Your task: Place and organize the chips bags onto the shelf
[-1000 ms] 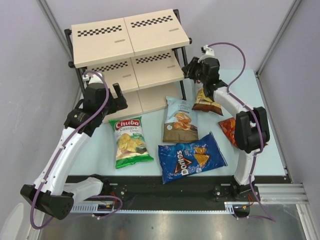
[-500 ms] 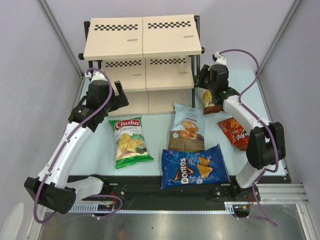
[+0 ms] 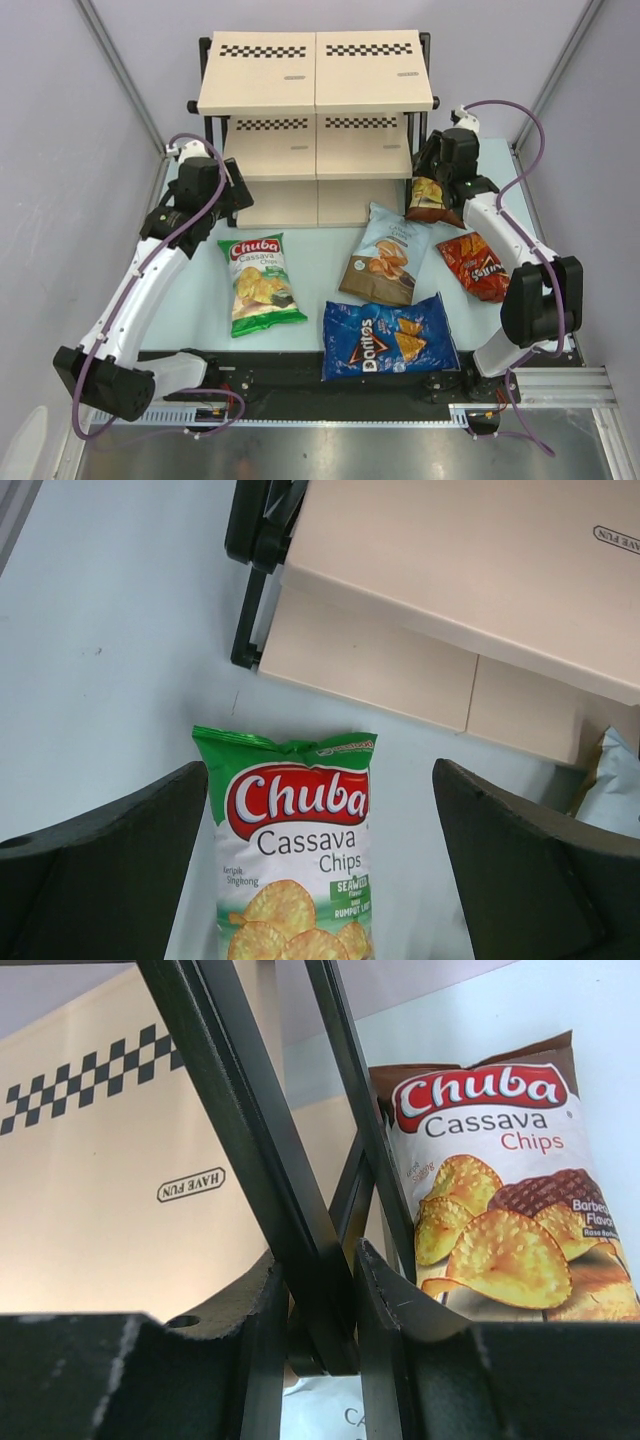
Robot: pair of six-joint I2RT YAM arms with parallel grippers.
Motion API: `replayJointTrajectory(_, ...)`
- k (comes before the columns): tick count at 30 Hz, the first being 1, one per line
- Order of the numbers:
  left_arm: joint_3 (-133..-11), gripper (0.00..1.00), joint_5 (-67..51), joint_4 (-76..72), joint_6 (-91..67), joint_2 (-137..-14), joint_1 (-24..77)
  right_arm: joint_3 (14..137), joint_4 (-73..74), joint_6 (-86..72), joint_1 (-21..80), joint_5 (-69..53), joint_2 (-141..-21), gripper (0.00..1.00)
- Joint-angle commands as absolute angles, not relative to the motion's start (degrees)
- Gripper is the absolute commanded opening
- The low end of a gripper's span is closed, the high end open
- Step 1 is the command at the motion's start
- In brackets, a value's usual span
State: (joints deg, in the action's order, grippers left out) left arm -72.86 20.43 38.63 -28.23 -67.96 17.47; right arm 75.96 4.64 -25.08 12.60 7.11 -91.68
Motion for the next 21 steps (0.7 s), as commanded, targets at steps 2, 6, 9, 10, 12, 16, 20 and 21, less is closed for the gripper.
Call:
replayJointTrajectory(2,-74.7,1.00,22.9,36.5,-30.3,-69.8,16.6,75.7,9.0,-30.6,11.3,10.8,-87.9,0.00)
replayJointTrajectory(6,-75.9,1.00,25.2,36.4,-31.0,-71.6,16.2,75.5,10.7,-30.9,11.3,10.5,-86.9,0.00)
replayJointTrajectory(9,-76.9,1.00,25.9,35.9,-31.2,-72.9,15.6,75.4,12.2,-31.3,11.3,10.1,-86.0,0.00)
replayJointTrajectory(10,-76.9,1.00,26.0,35.7,-31.2,-73.1,15.5,75.2,12.3,-31.3,11.3,9.9,-85.8,0.00)
replayJointTrajectory(12,-77.3,1.00,25.9,35.1,-31.1,-74.0,14.9,75.1,13.1,-31.0,11.3,9.8,-85.3,0.00)
replayJointTrajectory(16,-80.0,1.00,25.8,34.7,-31.0,-76.4,14.2,74.8,12.3,-30.4,11.1,8.0,-85.3,0.00)
replayJointTrajectory(20,-81.7,1.00,25.8,35.4,-31.0,-77.6,14.2,74.8,10.6,-31.7,10.5,6.1,-86.2,0.00)
replayJointTrajectory(21,-81.7,1.00,25.9,35.4,-30.9,-77.3,14.2,74.8,9.7,-31.9,10.5,5.7,-86.6,0.02)
